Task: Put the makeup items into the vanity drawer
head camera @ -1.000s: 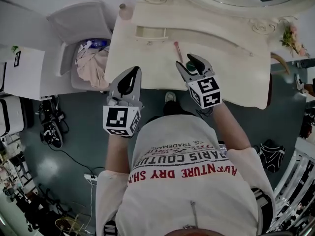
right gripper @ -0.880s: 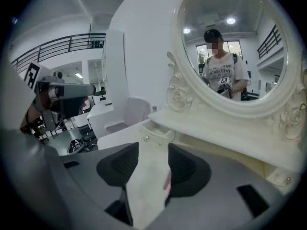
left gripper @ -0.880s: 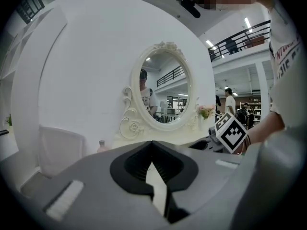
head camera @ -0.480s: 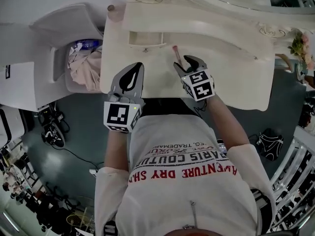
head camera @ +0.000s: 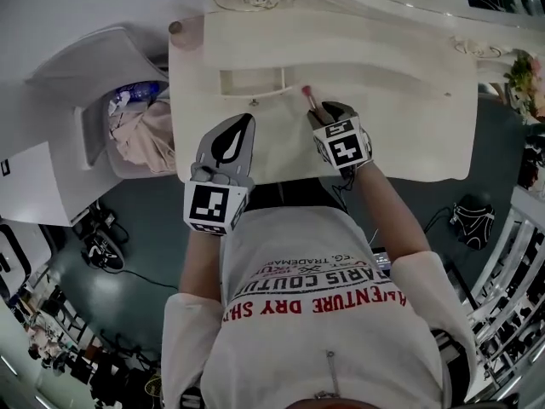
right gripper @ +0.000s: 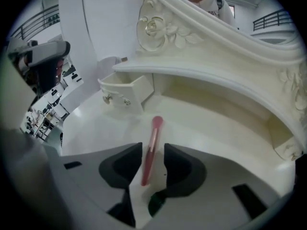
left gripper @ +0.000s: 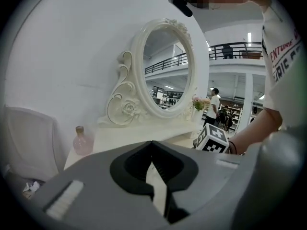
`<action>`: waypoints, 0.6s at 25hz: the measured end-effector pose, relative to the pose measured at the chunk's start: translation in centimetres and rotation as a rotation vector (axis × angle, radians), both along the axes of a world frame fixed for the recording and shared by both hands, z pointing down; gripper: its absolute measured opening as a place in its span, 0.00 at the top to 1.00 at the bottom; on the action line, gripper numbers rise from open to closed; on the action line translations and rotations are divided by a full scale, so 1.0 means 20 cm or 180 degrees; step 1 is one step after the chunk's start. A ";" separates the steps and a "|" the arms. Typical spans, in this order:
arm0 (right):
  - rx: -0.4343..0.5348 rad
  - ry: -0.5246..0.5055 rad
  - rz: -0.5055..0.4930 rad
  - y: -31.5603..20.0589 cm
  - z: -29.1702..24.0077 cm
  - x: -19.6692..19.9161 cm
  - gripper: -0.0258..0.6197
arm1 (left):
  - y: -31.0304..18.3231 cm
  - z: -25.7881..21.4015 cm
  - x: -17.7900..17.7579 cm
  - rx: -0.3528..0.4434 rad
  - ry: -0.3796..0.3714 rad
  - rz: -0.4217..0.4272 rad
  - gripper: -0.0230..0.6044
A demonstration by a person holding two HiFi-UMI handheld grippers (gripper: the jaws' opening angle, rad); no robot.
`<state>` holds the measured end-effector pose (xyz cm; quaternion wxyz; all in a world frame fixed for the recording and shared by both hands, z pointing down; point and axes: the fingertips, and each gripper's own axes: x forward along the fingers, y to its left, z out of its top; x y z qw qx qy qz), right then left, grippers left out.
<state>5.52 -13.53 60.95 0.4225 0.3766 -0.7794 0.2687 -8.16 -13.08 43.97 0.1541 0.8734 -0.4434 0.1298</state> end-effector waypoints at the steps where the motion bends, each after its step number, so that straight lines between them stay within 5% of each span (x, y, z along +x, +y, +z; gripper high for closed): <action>1: -0.0020 0.0051 0.0013 0.00 0.02 0.01 0.74 | -0.01 0.01 0.00 -0.0014 0.0016 0.0035 0.95; 15: -0.0229 0.0224 0.0347 -0.04 0.00 0.01 0.89 | -0.12 0.01 -0.11 -0.0003 0.0033 0.0293 0.95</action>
